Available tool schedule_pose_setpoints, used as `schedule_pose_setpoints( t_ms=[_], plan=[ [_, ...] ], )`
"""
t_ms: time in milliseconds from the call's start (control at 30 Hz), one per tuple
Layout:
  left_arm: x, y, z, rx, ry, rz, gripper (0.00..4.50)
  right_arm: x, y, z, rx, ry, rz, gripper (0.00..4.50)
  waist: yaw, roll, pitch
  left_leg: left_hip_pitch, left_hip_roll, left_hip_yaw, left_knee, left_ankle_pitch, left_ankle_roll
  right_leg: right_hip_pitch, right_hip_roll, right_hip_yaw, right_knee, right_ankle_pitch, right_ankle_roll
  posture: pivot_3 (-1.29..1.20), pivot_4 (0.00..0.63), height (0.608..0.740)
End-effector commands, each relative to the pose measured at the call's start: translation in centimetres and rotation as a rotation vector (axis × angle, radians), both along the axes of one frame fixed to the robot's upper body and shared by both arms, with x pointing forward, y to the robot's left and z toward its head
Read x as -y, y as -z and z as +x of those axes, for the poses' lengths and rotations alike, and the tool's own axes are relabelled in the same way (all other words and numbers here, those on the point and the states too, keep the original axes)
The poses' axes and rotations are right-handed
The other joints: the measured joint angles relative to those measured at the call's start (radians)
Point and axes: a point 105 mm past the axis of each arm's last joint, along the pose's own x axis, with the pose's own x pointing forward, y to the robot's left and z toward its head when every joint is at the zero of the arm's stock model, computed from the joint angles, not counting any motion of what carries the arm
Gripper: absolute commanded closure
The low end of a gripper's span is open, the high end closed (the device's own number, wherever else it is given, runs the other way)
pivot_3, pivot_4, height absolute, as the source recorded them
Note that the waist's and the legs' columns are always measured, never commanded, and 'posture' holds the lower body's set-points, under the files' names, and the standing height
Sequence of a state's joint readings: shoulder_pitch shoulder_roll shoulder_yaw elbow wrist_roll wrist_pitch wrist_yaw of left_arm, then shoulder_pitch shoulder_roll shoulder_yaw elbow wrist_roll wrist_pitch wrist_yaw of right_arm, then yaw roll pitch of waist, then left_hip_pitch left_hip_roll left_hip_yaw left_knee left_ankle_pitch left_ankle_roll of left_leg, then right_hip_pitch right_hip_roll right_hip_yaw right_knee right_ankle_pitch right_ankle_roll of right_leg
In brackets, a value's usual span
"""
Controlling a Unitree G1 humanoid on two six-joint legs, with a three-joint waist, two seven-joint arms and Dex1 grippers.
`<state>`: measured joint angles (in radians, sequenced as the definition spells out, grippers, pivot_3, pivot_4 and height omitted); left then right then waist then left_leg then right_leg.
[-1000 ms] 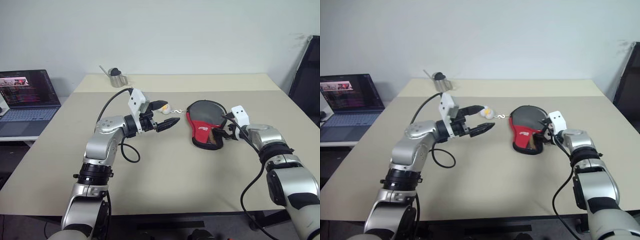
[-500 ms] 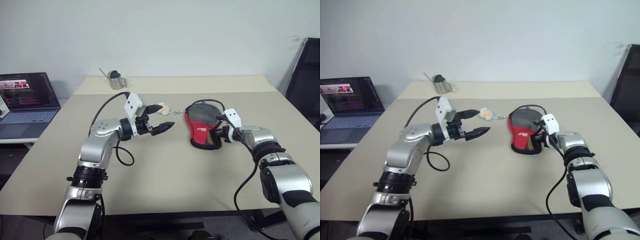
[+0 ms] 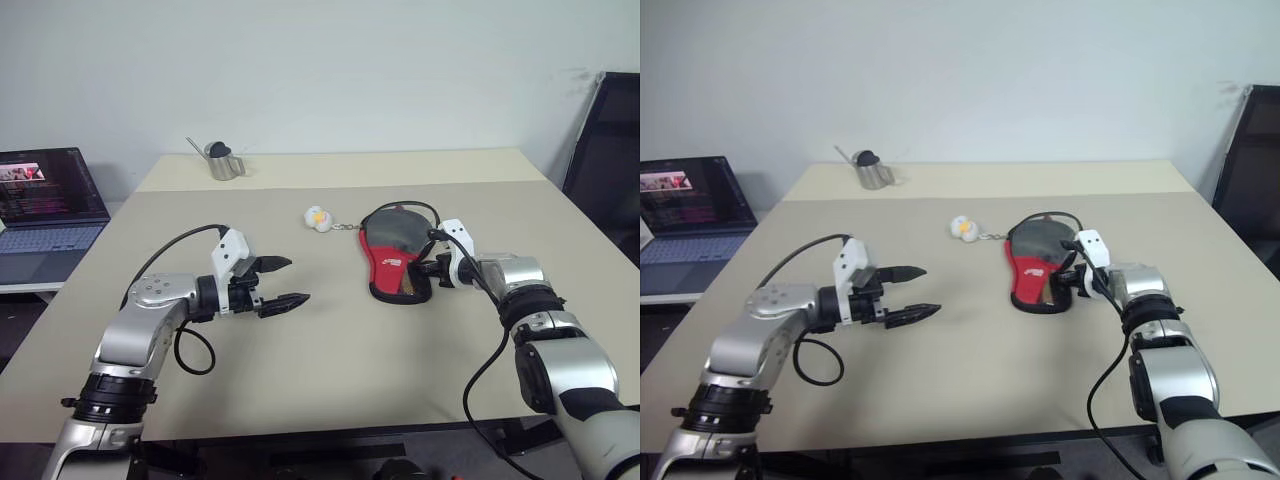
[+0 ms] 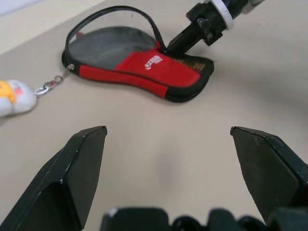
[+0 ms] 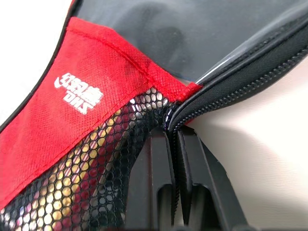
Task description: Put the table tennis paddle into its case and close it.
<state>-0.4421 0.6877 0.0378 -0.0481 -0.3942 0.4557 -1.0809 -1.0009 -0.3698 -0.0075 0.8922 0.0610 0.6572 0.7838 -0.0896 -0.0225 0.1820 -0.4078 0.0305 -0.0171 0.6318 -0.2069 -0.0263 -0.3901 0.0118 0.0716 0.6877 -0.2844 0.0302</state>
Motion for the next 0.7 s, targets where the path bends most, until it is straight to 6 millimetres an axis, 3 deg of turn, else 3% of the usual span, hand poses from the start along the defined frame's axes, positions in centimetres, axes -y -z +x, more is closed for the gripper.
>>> schedule_pose_setpoints(
  t_ms=[33, 367, 700],
  plan=[
    [0.1, -1.5, -0.7, 0.04, 0.022, -0.015, 0.0, -3.3, 0.3, -1.6, -0.045, -0.136, 0.053, 4.47, 0.0, 0.0, 0.0, 0.0, 0.0, 0.0, -0.001, 0.0, 0.0, 0.0, 0.0, 0.0, 0.0, 0.0, 0.0, 0.0, 0.15, 0.74],
    [-0.1, -0.3, -3.1, -0.041, 0.092, 0.031, 0.0, -6.3, -0.6, -5.6, -0.06, -0.278, 0.096, 4.47, 0.0, 0.0, 0.0, 0.001, 0.002, -0.001, -0.004, -0.001, -0.001, -0.002, 0.002, 0.0, 0.0, -0.004, -0.006, 0.0, 0.15, 0.74],
    [-0.1, 1.0, -6.7, -0.126, 0.167, 0.074, 0.0, -5.8, -0.1, -10.7, -0.128, -0.285, 0.107, 4.47, 0.005, 0.0, 0.0, -0.003, 0.002, -0.006, -0.004, -0.001, -0.002, -0.003, 0.001, -0.001, -0.003, -0.005, -0.006, 0.0, 0.15, 0.74]
  ],
)
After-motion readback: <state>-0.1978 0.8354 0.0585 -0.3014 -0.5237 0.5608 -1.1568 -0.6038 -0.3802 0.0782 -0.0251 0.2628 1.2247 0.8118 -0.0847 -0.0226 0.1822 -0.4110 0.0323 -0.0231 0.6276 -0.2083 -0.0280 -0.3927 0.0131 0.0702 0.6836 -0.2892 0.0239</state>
